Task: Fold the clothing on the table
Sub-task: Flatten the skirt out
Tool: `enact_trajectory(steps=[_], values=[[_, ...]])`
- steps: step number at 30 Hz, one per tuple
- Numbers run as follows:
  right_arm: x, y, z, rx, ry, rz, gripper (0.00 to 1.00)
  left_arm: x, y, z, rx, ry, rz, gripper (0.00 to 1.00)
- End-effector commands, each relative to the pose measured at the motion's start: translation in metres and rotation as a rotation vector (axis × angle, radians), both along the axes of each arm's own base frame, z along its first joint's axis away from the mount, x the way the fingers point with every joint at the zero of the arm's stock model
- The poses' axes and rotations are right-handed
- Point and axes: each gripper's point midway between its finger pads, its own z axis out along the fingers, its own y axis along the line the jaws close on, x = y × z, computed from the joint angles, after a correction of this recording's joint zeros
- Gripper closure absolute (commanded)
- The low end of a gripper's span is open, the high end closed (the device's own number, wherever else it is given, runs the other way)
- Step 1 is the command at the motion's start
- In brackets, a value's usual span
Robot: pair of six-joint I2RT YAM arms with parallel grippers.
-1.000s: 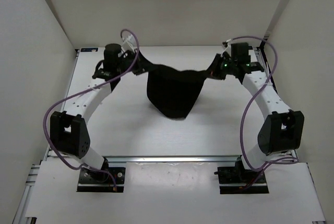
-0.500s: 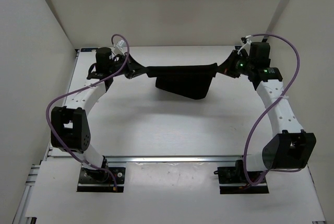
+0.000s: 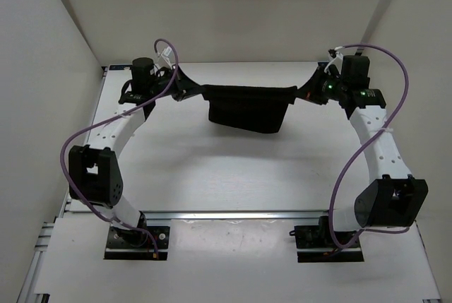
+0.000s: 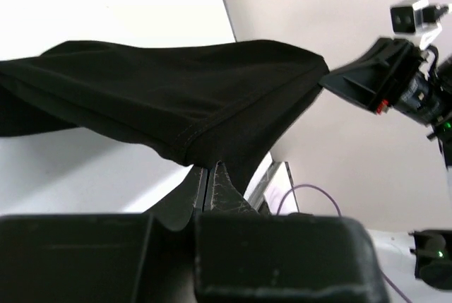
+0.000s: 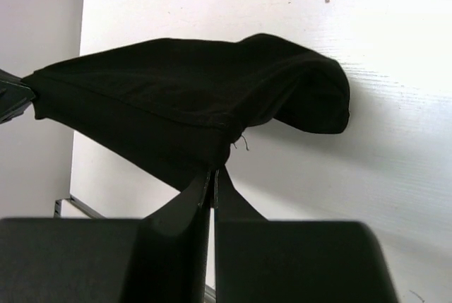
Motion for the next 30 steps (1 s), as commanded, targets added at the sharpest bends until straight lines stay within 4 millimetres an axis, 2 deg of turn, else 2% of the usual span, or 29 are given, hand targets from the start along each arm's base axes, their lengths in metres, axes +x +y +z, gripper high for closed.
enact_trajectory(steps=[1, 2, 3, 4, 5, 6, 9, 11, 12, 13, 14, 15, 16, 18, 19, 20, 21, 22, 24, 25, 26, 28, 29, 30], values=[[-0.004, 0.001, 0.014, -0.055, -0.057, 0.031, 1.00, -0.027, 0.001, 0.027, -0.027, -0.077, -0.042, 1.00], [-0.015, 0.009, 0.021, -0.055, -0.075, 0.054, 1.00, -0.041, -0.004, 0.027, -0.041, -0.068, -0.077, 1.00], [-0.024, 0.016, 0.015, -0.077, -0.074, 0.085, 1.00, -0.053, -0.006, 0.034, -0.055, -0.106, -0.104, 1.00], [-0.036, 0.024, 0.016, -0.095, -0.103, 0.118, 1.00, -0.065, -0.012, 0.032, -0.059, -0.100, -0.139, 1.00], [-0.050, 0.033, 0.031, -0.114, -0.169, 0.138, 1.00, -0.079, -0.014, 0.041, -0.066, -0.127, -0.173, 1.00], [-0.053, 0.036, 0.031, -0.151, -0.206, 0.128, 1.00, -0.089, -0.014, 0.051, -0.073, -0.154, -0.184, 1.00], [-0.095, 0.057, 0.059, -0.197, -0.366, 0.141, 1.00, -0.120, -0.020, 0.078, -0.136, -0.206, -0.281, 1.00], [-0.109, 0.056, 0.073, -0.189, -0.419, 0.119, 1.00, -0.137, -0.019, 0.107, -0.227, -0.264, -0.329, 1.00], [-0.116, 0.054, 0.080, -0.177, -0.455, 0.111, 1.00, -0.147, -0.016, 0.118, -0.292, -0.196, -0.346, 1.00], [-0.119, 0.054, 0.080, -0.161, -0.458, 0.101, 1.00, -0.158, -0.012, 0.130, -0.335, -0.305, -0.370, 1.00], [-0.123, 0.053, 0.078, -0.138, -0.452, 0.097, 1.00, -0.173, -0.005, 0.141, -0.422, -0.328, -0.381, 1.00], [-0.125, 0.049, 0.082, -0.125, -0.458, 0.081, 1.00, -0.174, 0.002, 0.149, -0.468, -0.345, -0.353, 1.00], [-0.125, 0.049, 0.080, -0.110, -0.445, 0.083, 1.00, -0.179, 0.005, 0.148, -0.495, -0.322, -0.351, 1.00], [-0.118, 0.040, 0.075, -0.083, -0.406, 0.054, 1.00, -0.164, 0.002, 0.130, -0.407, -0.328, -0.324, 1.00], [-0.118, 0.042, 0.069, -0.058, -0.380, 0.076, 1.00, -0.153, 0.000, 0.112, -0.386, -0.221, -0.295, 1.00], [-0.111, 0.038, 0.062, -0.022, -0.340, 0.070, 1.00, -0.146, -0.001, 0.098, -0.365, -0.183, -0.262, 1.00], [-0.098, 0.022, 0.050, -0.023, -0.297, 0.022, 1.00, -0.135, -0.001, 0.081, -0.352, -0.140, -0.225, 1.00], [-0.097, 0.026, 0.043, 0.033, -0.265, 0.063, 1.00, -0.125, -0.001, 0.060, -0.340, -0.084, -0.192, 1.00], [-0.073, 0.005, 0.009, 0.109, -0.158, 0.013, 1.00, -0.097, 0.008, 0.015, -0.257, 0.004, -0.076, 1.00], [-0.072, 0.009, -0.002, 0.158, -0.141, 0.045, 1.00, -0.085, 0.009, -0.006, -0.225, 0.055, -0.037, 1.00], [-0.061, 0.003, -0.024, 0.189, -0.082, 0.026, 1.00, -0.069, 0.011, -0.027, -0.168, 0.072, 0.006, 1.00], [-0.036, -0.001, -0.054, 0.211, -0.008, 0.024, 1.00, -0.042, 0.010, -0.055, -0.098, 0.105, 0.068, 1.00], [-0.025, 0.001, -0.048, 0.214, -0.033, 0.043, 1.00, -0.026, 0.009, -0.064, -0.091, 0.113, 0.081, 1.00], [-0.015, 0.002, -0.065, 0.221, 0.017, 0.050, 1.00, -0.012, 0.005, -0.057, -0.103, 0.096, 0.087, 1.00]])
